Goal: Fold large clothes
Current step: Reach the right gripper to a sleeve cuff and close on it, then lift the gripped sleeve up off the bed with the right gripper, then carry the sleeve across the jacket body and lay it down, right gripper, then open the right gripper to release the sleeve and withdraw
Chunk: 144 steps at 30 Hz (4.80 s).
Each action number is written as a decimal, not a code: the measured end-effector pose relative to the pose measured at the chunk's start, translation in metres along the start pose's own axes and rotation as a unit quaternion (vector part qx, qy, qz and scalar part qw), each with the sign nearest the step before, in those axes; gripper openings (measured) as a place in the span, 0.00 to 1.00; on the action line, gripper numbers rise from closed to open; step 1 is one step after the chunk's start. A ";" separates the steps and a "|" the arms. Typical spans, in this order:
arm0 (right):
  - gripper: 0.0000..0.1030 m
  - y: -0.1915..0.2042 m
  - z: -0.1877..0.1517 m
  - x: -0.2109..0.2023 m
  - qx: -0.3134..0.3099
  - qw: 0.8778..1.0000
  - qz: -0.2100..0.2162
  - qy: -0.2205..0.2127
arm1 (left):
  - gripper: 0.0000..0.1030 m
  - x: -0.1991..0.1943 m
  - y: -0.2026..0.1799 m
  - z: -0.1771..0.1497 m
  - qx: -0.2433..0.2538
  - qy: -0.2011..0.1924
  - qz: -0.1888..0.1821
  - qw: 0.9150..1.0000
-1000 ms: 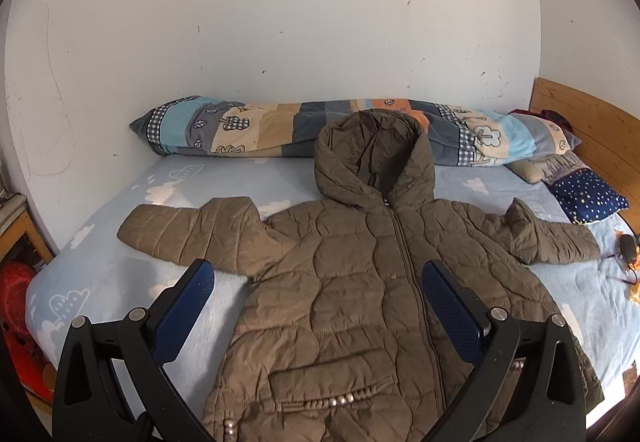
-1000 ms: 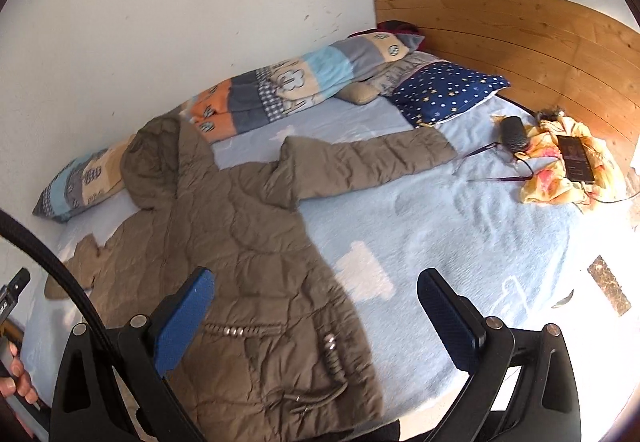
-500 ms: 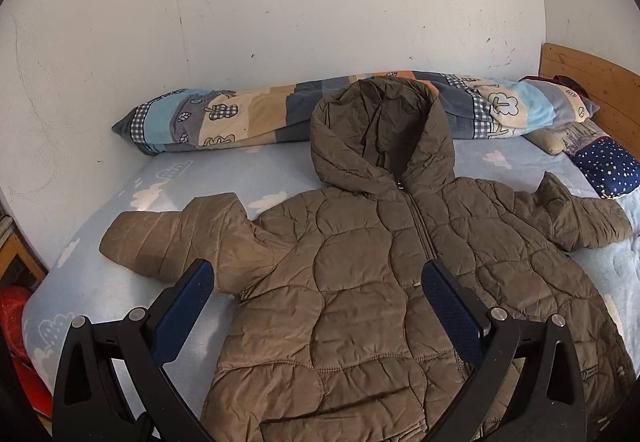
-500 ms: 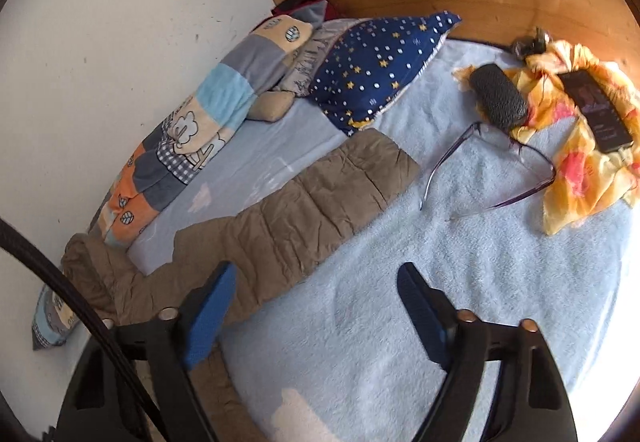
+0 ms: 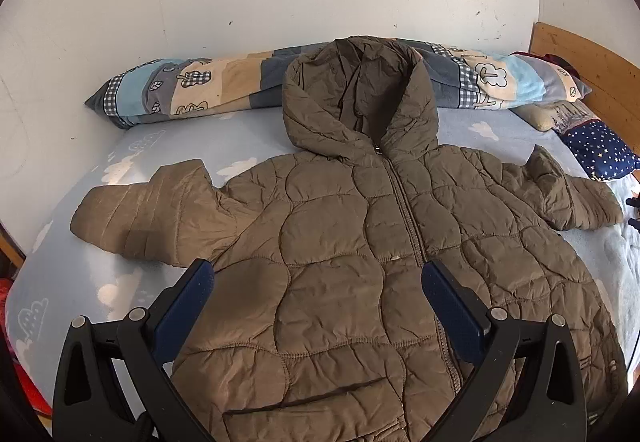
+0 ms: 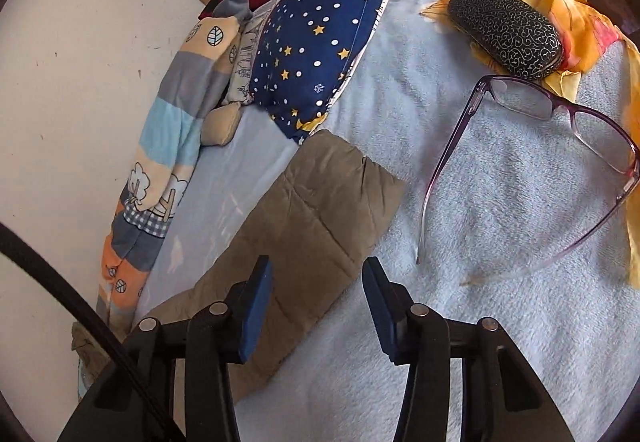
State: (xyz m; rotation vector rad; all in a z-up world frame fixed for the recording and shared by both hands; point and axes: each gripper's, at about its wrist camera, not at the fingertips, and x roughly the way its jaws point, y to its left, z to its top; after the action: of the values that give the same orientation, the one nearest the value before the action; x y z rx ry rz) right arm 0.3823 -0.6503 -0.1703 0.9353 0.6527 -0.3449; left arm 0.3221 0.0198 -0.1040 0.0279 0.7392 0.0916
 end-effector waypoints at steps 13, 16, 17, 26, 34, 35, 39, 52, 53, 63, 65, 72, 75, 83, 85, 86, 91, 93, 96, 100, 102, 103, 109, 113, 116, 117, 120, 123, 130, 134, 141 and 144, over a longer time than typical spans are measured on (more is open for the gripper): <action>0.50 -0.032 0.016 0.042 0.052 0.999 -0.012 0.002 | 1.00 0.016 -0.004 -0.003 0.003 0.019 0.000 1.000; 0.49 -0.032 0.018 0.053 0.053 0.999 -0.011 0.004 | 1.00 0.019 -0.006 -0.004 0.010 0.021 0.003 1.000; 0.48 -0.032 0.018 0.057 0.053 0.998 -0.013 0.004 | 1.00 0.020 -0.006 -0.005 0.010 0.022 0.004 1.000; 0.14 -0.024 0.022 0.052 0.039 0.999 -0.003 -0.032 | 1.00 0.020 -0.008 -0.004 0.008 0.024 0.000 1.000; 0.13 0.028 0.036 -0.011 -0.013 0.994 0.000 -0.108 | 1.00 0.006 -0.007 -0.002 0.003 0.006 -0.004 1.000; 0.13 0.035 0.037 -0.022 -0.017 0.993 0.005 -0.119 | 1.00 0.005 -0.005 -0.002 0.000 0.004 -0.005 1.000; 0.13 0.072 0.041 -0.068 -0.038 0.986 0.046 -0.153 | 1.00 -0.004 0.002 0.000 -0.012 -0.007 -0.002 1.000; 0.13 0.252 -0.036 -0.177 -0.199 0.944 0.218 -0.149 | 1.00 -0.023 0.035 0.004 -0.045 -0.031 0.013 0.998; 0.13 0.264 -0.046 -0.179 -0.209 0.940 0.228 -0.144 | 1.00 -0.024 0.038 0.004 -0.048 -0.031 0.014 0.998; 0.13 0.355 -0.151 -0.157 -0.321 0.906 0.268 -0.065 | 1.00 -0.031 0.057 0.004 -0.069 -0.037 0.013 0.997; 0.13 0.370 -0.176 -0.147 -0.347 0.898 0.267 -0.049 | 1.00 -0.031 0.060 0.004 -0.072 -0.037 0.013 0.997; 0.13 0.401 -0.254 -0.102 -0.393 0.879 0.268 0.025 | 1.00 -0.031 0.068 0.004 -0.084 -0.036 0.016 0.996; 0.13 0.408 -0.287 -0.075 -0.416 0.872 0.253 0.053 | 1.00 -0.030 0.072 0.003 -0.087 -0.031 0.018 0.996; 0.13 0.408 -0.377 -0.002 -0.472 0.848 0.197 0.143 | 1.00 -0.029 0.085 -0.001 -0.104 -0.026 0.027 0.994; 0.13 0.406 -0.398 0.013 -0.490 0.837 0.185 0.160 | 1.00 -0.028 0.089 -0.001 -0.108 -0.025 0.030 0.993; 0.13 0.404 -0.407 0.017 -0.499 0.831 0.181 0.165 | 1.00 -0.027 0.090 -0.001 -0.109 -0.025 0.032 0.993; 0.13 0.398 -0.442 0.036 -0.540 0.805 0.165 0.183 | 1.00 -0.024 0.093 -0.001 -0.117 -0.020 0.037 0.992; 0.13 0.396 -0.453 0.040 -0.549 0.799 0.161 0.186 | 1.00 -0.024 0.094 -0.001 -0.122 -0.022 0.037 0.992; 0.13 0.395 -0.467 0.049 -0.554 0.794 0.156 0.198 | 1.00 -0.026 0.094 -0.001 -0.122 -0.026 0.041 0.991; 0.14 0.392 -0.481 0.065 -0.546 0.793 0.146 0.227 | 1.00 -0.024 0.094 -0.001 -0.121 -0.023 0.047 0.991; 0.15 0.389 -0.485 0.070 -0.544 0.793 0.140 0.237 | 1.00 -0.022 0.096 -0.001 -0.125 -0.020 0.048 0.991; 0.18 0.388 -0.487 0.070 -0.544 0.792 0.140 0.239 | 1.00 -0.021 0.097 -0.001 -0.127 -0.019 0.048 0.991; 0.52 0.389 -0.474 0.060 -0.503 0.784 0.200 0.305 | 1.00 -0.019 0.093 0.001 -0.132 -0.019 0.046 0.990; 0.52 0.392 -0.430 0.036 -0.477 0.807 0.234 0.258 | 1.00 -0.021 0.086 0.002 -0.125 -0.023 0.042 0.991; 0.52 0.383 -0.368 0.030 -0.436 0.864 0.185 0.171 | 1.00 -0.020 0.080 0.002 -0.116 -0.022 0.042 0.992; 0.52 0.377 -0.348 0.031 -0.425 0.882 0.147 0.139 | 1.00 -0.019 0.078 0.002 -0.112 -0.022 0.043 0.992; 0.52 0.355 -0.302 0.038 -0.414 0.908 0.014 0.057 | 1.00 -0.013 0.069 0.005 -0.103 -0.022 0.038 0.994; 0.52 0.327 -0.278 0.060 -0.393 0.916 -0.055 0.065 | 1.00 0.000 0.051 0.022 -0.083 -0.029 0.019 0.996; 0.52 0.293 -0.275 0.080 -0.374 0.917 -0.071 0.118 | 1.00 0.068 -0.003 0.058 -0.027 0.004 -0.043 0.999; 0.52 0.286 -0.284 0.091 -0.400 0.902 -0.077 0.142 | 1.00 0.116 -0.016 0.060 -0.013 0.040 -0.025 0.999; 0.53 0.282 -0.286 0.111 -0.409 0.894 -0.078 0.168 | 1.00 0.175 0.008 0.043 -0.059 0.124 0.004 0.991; 0.53 0.280 -0.285 0.117 -0.407 0.893 -0.077 0.177 | 1.00 0.187 0.015 0.038 -0.074 0.145 -0.001 0.987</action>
State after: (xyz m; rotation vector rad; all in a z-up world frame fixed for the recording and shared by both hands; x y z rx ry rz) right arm 0.5178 -0.2568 -0.1912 0.1302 1.0971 -0.0112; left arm 0.4846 0.0523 -0.2008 -0.1311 1.0221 0.1507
